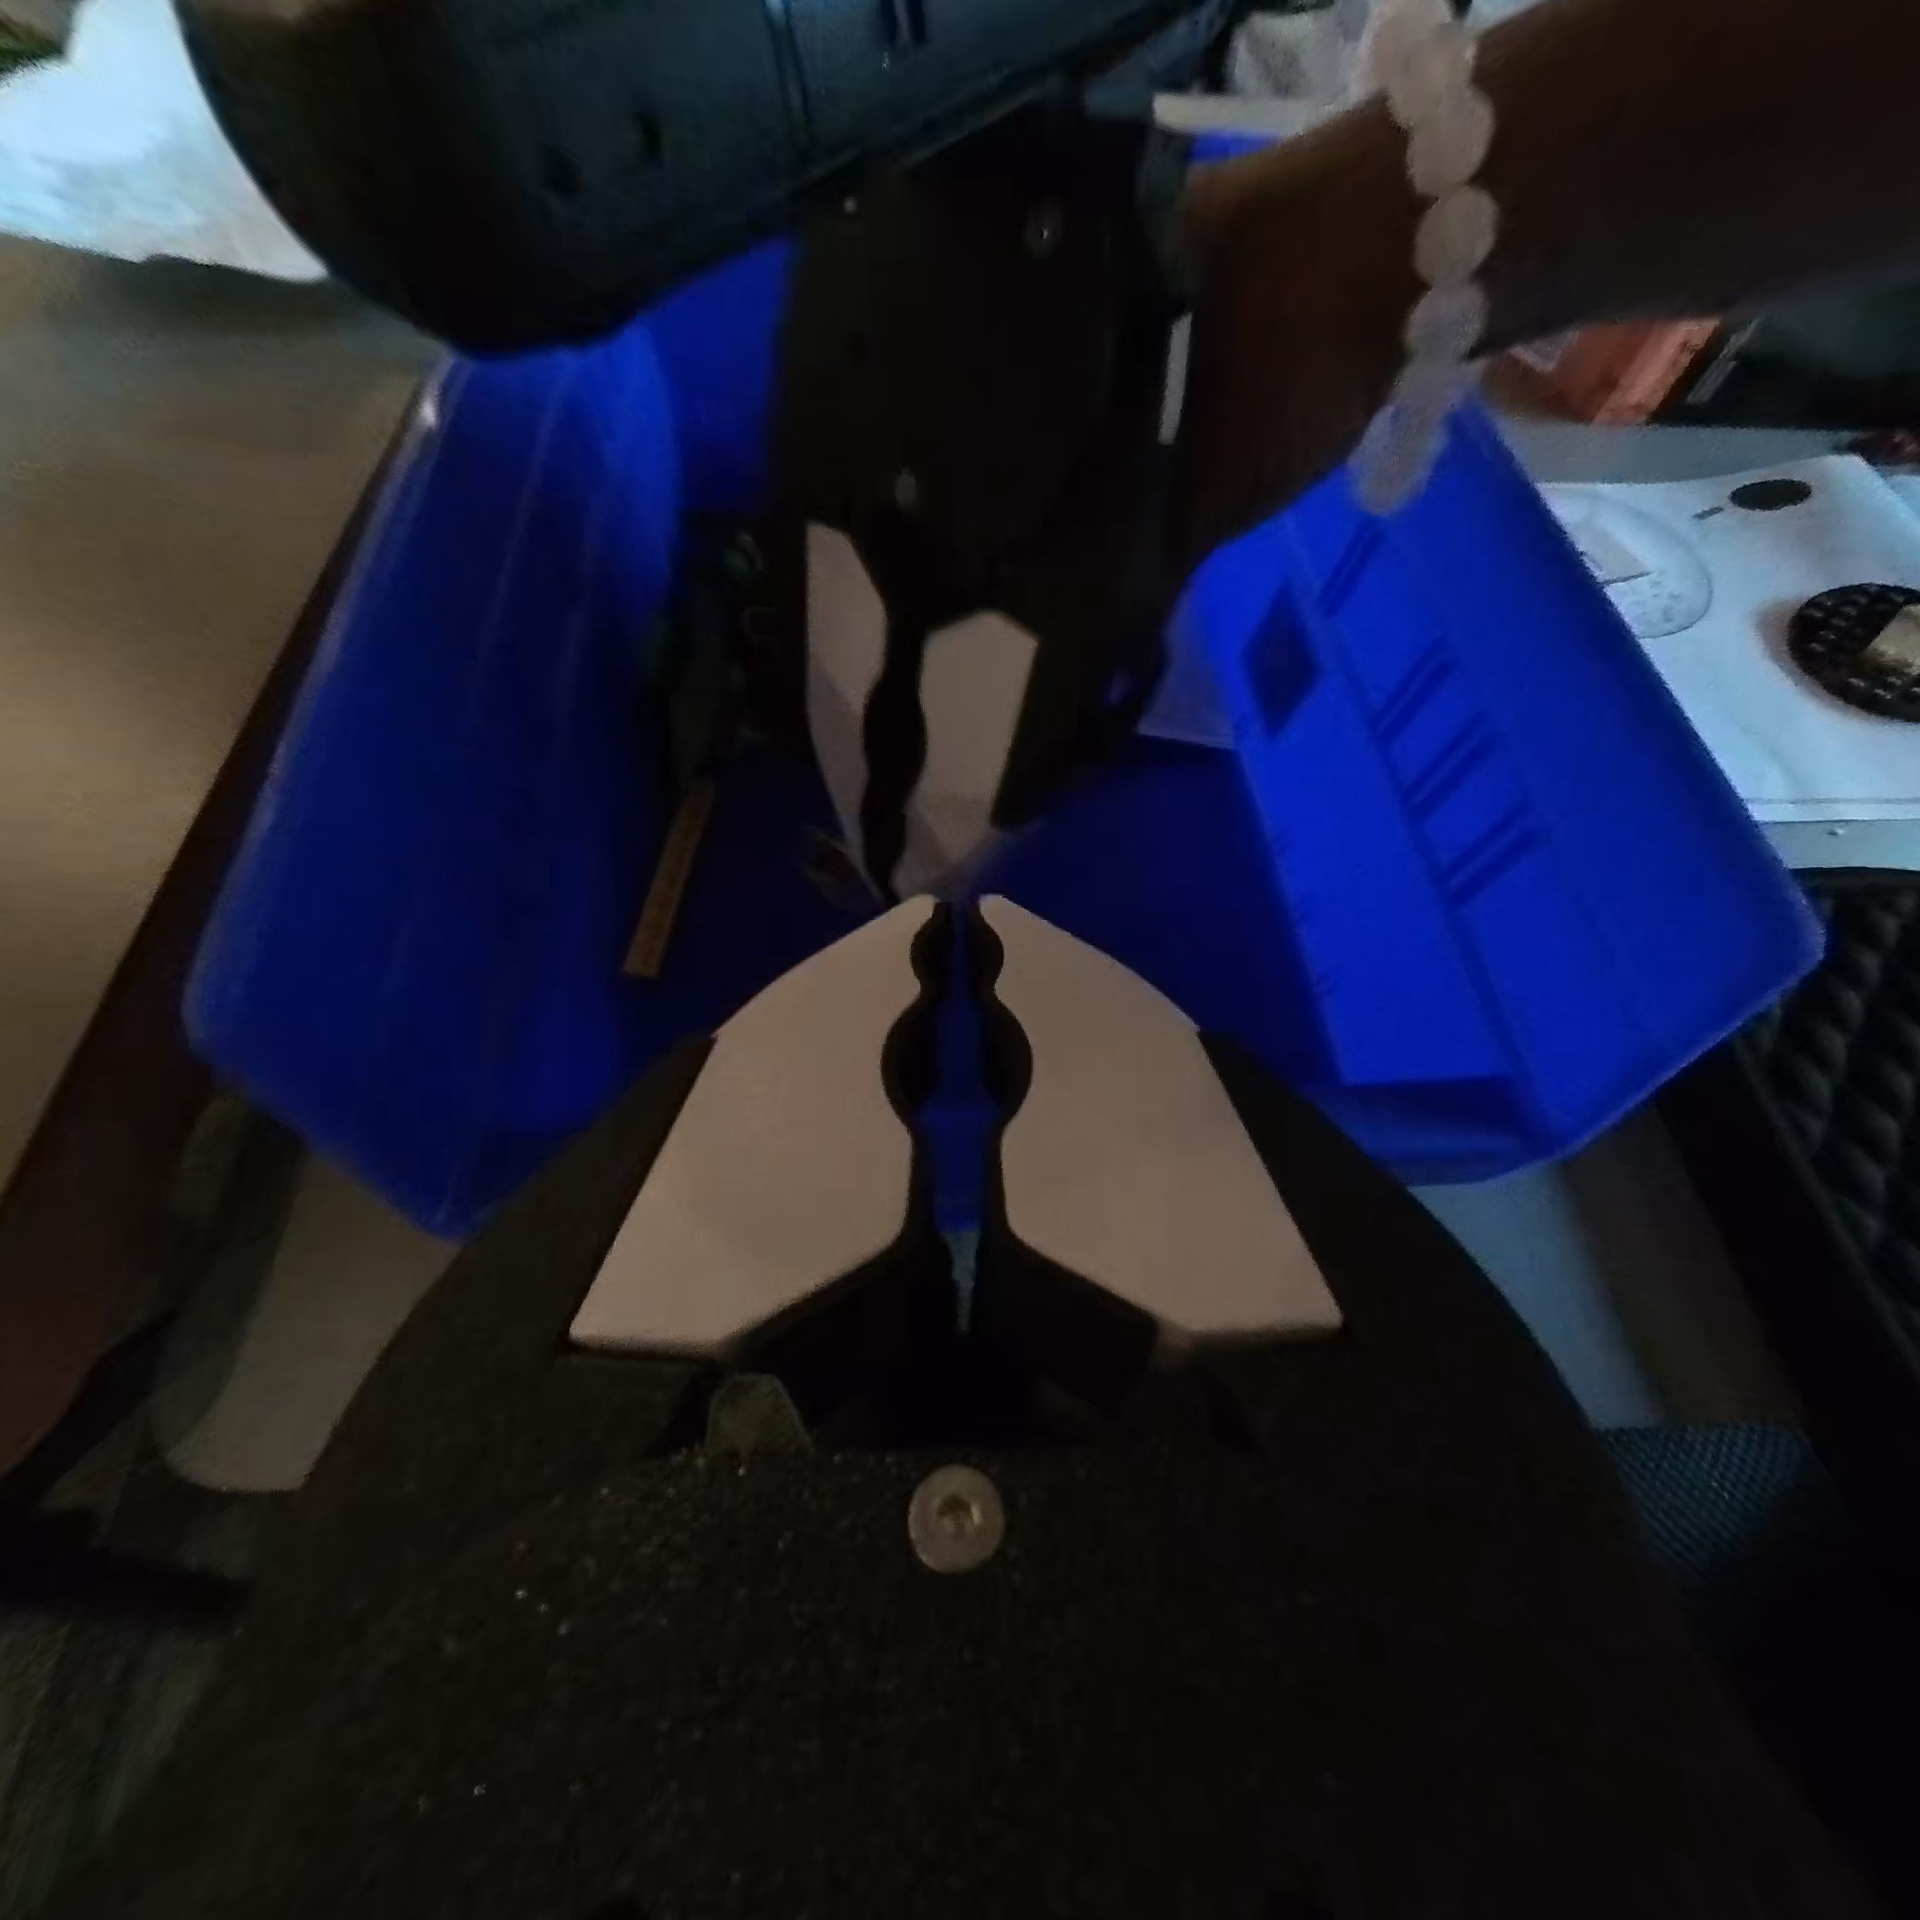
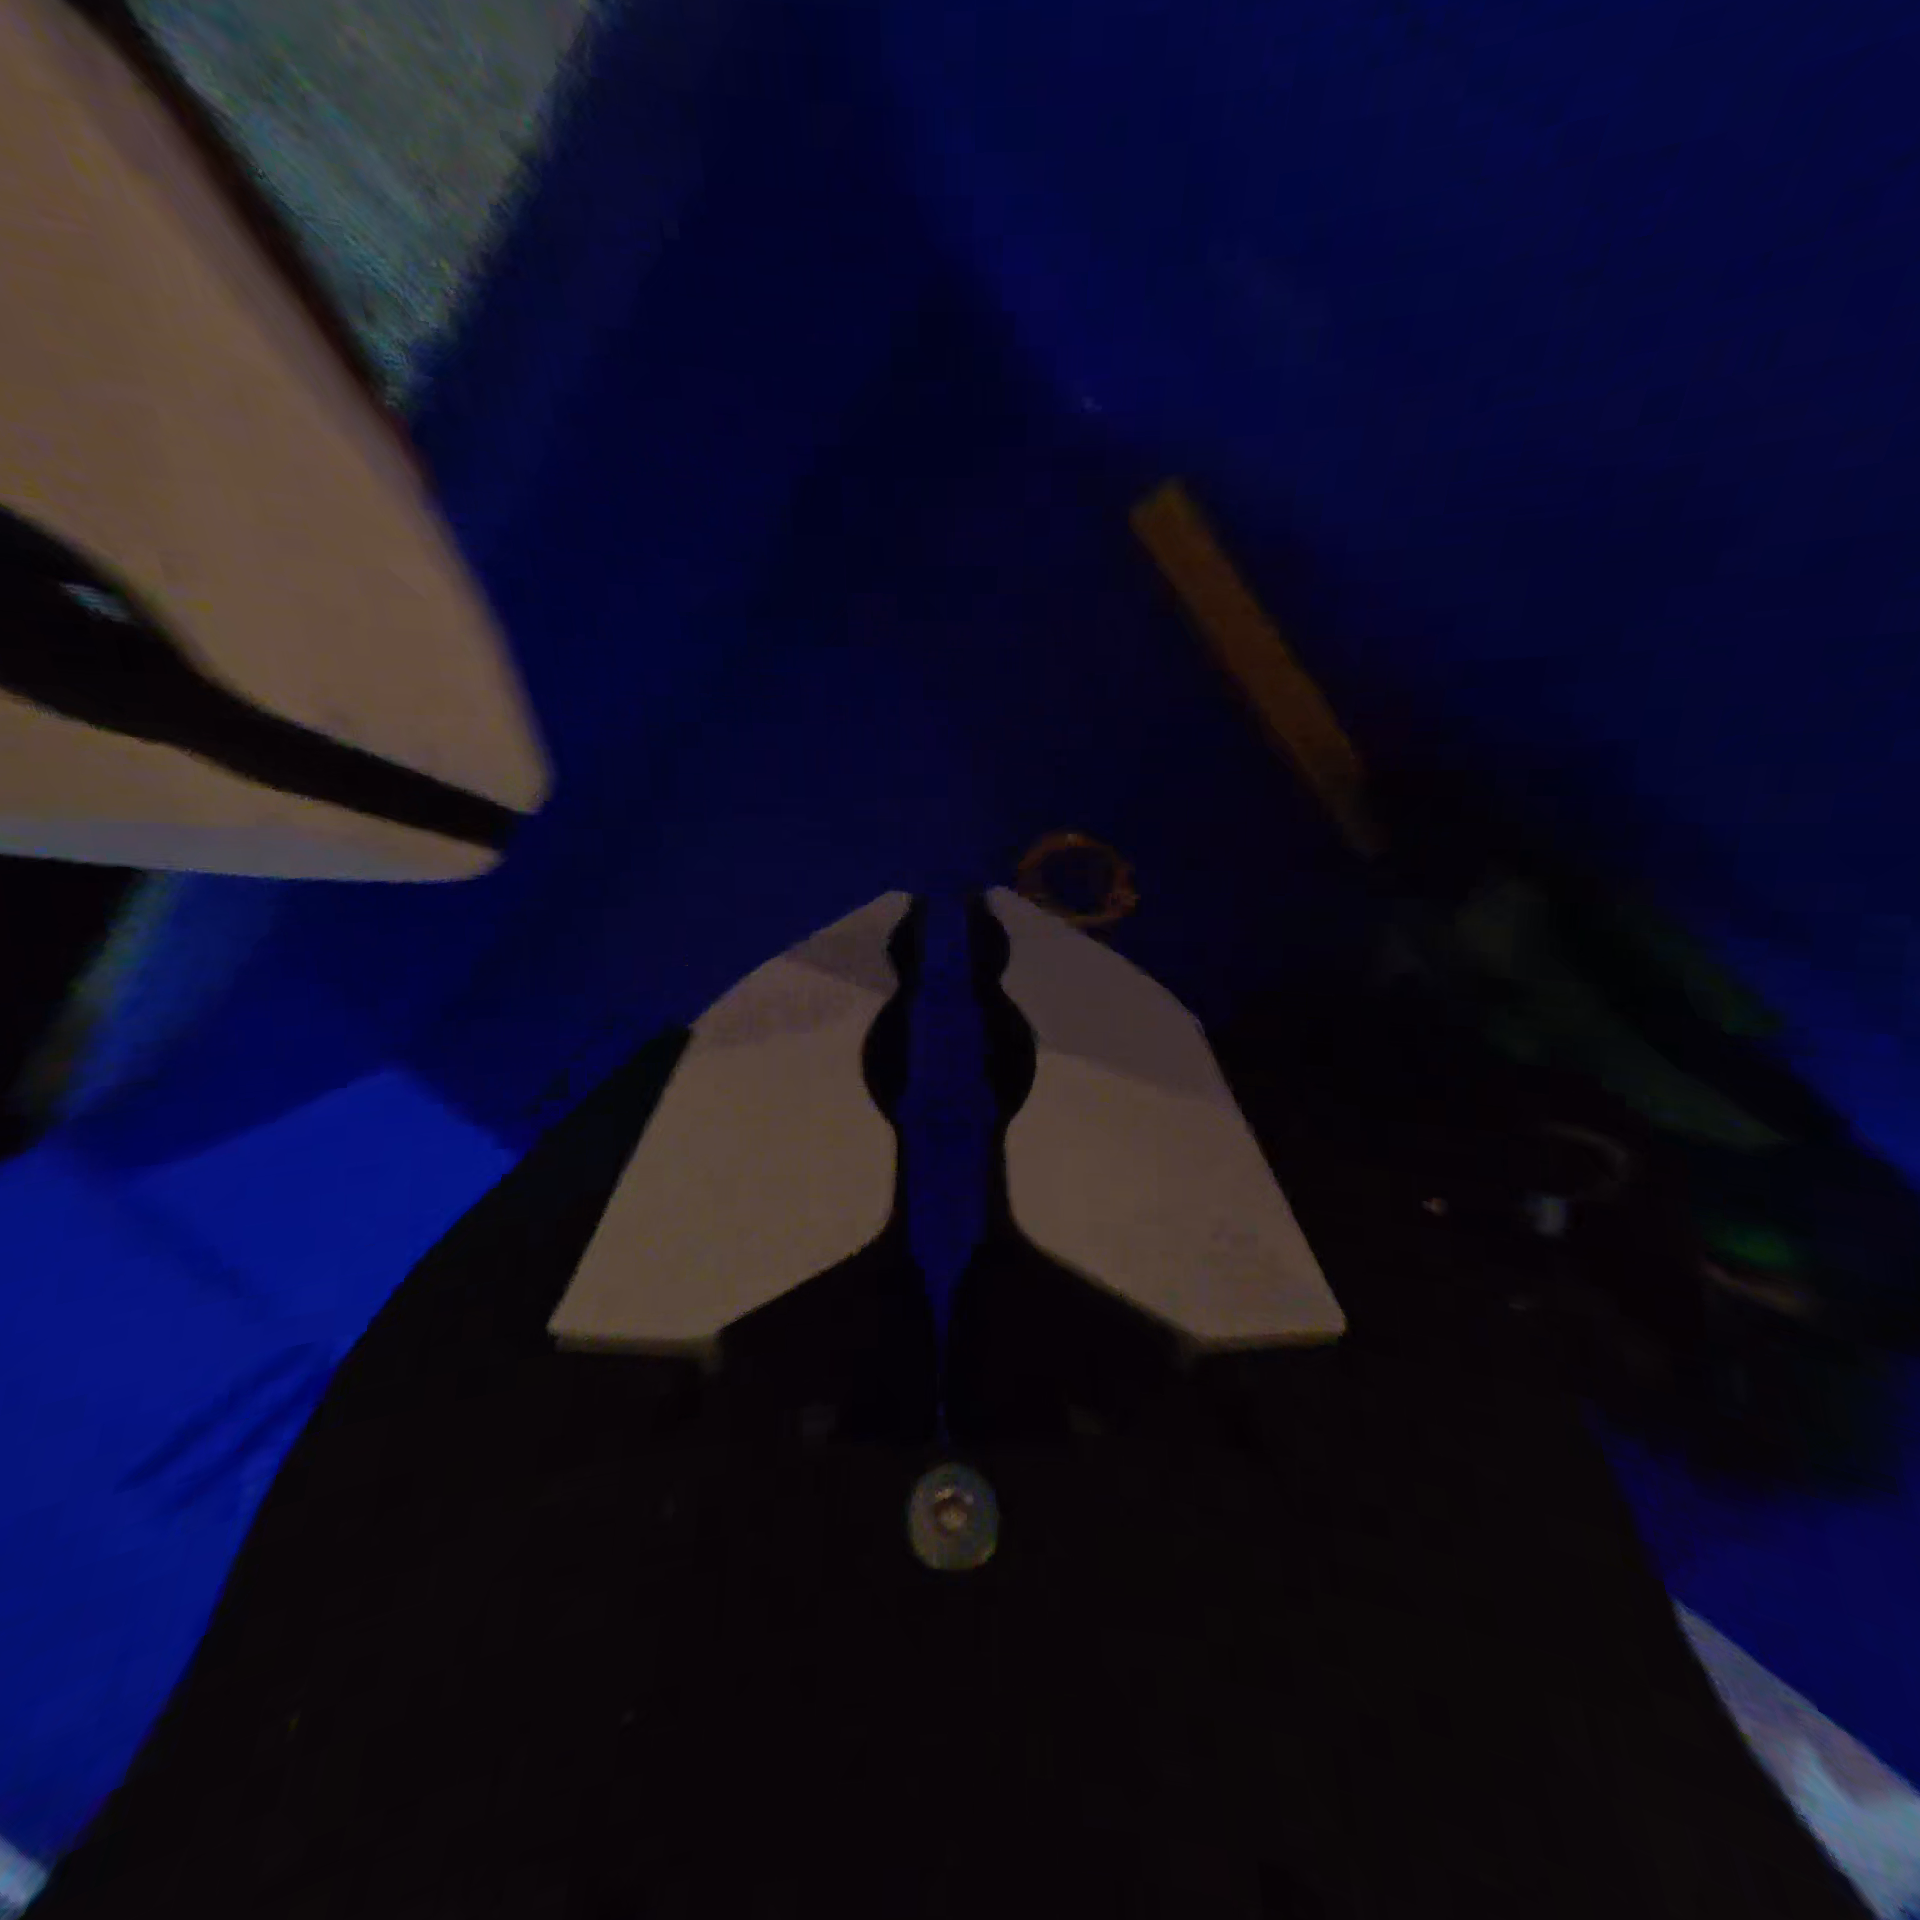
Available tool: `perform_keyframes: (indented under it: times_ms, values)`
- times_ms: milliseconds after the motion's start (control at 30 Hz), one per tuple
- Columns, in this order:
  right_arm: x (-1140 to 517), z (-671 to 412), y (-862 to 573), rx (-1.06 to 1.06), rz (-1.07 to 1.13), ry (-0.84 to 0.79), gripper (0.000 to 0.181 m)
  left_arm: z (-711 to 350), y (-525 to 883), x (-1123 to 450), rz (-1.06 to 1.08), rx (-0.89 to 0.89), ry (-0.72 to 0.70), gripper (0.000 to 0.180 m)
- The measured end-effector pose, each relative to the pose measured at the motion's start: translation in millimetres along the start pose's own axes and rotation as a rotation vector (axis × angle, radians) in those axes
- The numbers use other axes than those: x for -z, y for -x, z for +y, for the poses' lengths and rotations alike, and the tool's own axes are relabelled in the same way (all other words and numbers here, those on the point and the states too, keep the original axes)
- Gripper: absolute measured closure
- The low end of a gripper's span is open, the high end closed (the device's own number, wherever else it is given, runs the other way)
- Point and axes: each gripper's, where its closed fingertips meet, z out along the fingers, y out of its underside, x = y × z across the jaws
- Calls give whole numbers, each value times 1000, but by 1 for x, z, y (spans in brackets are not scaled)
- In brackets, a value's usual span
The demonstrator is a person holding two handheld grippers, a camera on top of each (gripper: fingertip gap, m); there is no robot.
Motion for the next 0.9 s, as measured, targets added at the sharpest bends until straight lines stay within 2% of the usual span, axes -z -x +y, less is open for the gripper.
perform_keyframes:
  times_ms: [333, 467, 567, 767, 900]
  values:
    - [27, 30, -97, -146, 362, -1, 175, 5, -5, 2, 42, 6, 14, 178]
    - [29, -1, -69, -125, 244, -168, 172, 6, -6, 0, 42, -7, 17, 178]
    - [20, -29, -40, -44, 168, -224, 169, 6, -6, 0, 44, 2, 16, 178]
    - [2, -45, -33, -14, 183, -208, 167, 7, -7, 0, 47, -5, 21, 178]
    - [0, -31, -55, 19, 294, -144, 172, 9, -7, 0, 53, -4, 30, 178]
